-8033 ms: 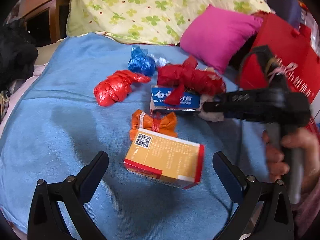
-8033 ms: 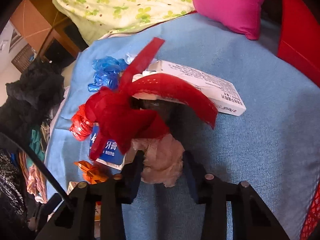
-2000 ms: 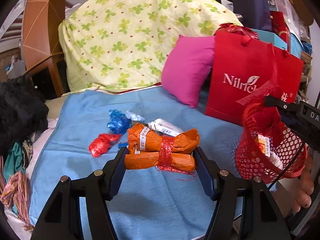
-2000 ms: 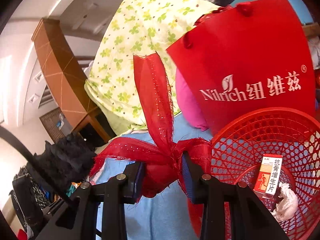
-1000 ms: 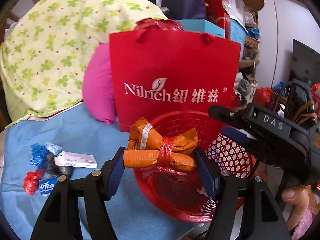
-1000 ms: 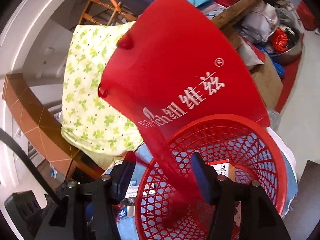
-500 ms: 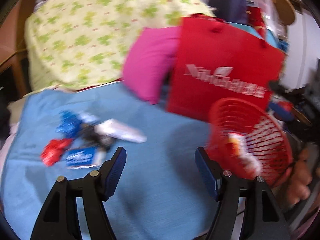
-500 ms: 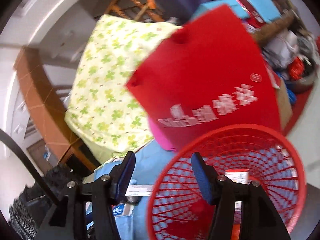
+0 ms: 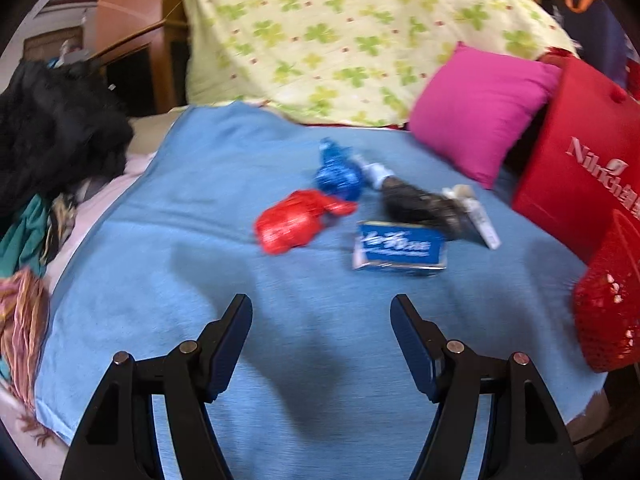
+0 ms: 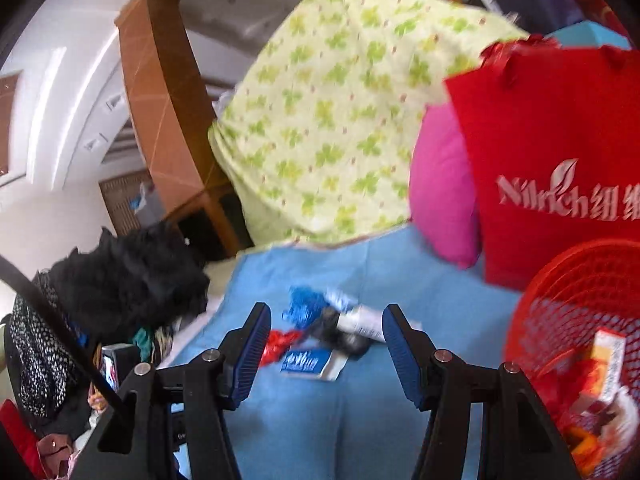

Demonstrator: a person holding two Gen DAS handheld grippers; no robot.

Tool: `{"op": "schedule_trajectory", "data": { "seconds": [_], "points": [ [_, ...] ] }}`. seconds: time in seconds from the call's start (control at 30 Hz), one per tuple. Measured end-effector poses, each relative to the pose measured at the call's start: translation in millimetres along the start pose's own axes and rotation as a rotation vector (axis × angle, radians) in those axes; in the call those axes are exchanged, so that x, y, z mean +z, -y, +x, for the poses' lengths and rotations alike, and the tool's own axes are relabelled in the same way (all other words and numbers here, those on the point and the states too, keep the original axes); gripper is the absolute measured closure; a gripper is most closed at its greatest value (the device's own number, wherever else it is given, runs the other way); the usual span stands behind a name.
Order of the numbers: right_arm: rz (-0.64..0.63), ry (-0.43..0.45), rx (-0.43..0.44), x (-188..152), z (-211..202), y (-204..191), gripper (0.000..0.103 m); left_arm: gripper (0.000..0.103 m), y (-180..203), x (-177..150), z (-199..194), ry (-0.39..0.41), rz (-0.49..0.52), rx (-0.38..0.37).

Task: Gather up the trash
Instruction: 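Return both tools to the blanket toward the red plastic bag, then grasp the red plastic bag with the left tool while the right tool grasps the black bag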

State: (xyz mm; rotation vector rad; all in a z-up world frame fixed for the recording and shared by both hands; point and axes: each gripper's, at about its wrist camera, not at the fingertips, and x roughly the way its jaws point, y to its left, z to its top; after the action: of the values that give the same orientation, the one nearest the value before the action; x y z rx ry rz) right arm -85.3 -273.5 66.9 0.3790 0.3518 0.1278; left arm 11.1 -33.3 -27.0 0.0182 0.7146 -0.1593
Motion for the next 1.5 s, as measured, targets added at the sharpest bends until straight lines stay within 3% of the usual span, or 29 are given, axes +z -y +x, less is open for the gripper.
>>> {"op": "schedule_trajectory", "data": {
  "seconds": [0.2,0.47,0.67,0.8,1.2,1.5],
  "points": [
    [0.065,-0.162,0.006,-17.8,46.7,0.3,0.042,0.031,-24.6,7.7,15.1,-0.031,-0.052,0.025],
    [0.187,-0.314,0.02,-29.3,103.9,22.2,0.042,0.031,-45.4,26.8,41.6,-0.047,-0.07,0.022],
    [0.375,-0.371,0.048,-33.7,149.7,56.0,0.041,0.031,-53.1,42.0,69.7,-0.057,-0.058,-0.019],
    [0.42,-0.407,0.056,-37.4,178.2,62.4,0.041,0.031,-56.6,49.0,86.2,-0.077,-0.063,-0.036],
    [0.323,-0.411,-0.062,-34.7,246.6,61.3,0.037,0.031,-56.0,68.0,124.9,-0.099,-0.064,-0.097],
    [0.307,-0.479,-0.064,-44.2,278.6,62.6,0.033,0.031,-48.3,69.5,149.0,-0.157,-0.05,-0.134]
  ]
}}
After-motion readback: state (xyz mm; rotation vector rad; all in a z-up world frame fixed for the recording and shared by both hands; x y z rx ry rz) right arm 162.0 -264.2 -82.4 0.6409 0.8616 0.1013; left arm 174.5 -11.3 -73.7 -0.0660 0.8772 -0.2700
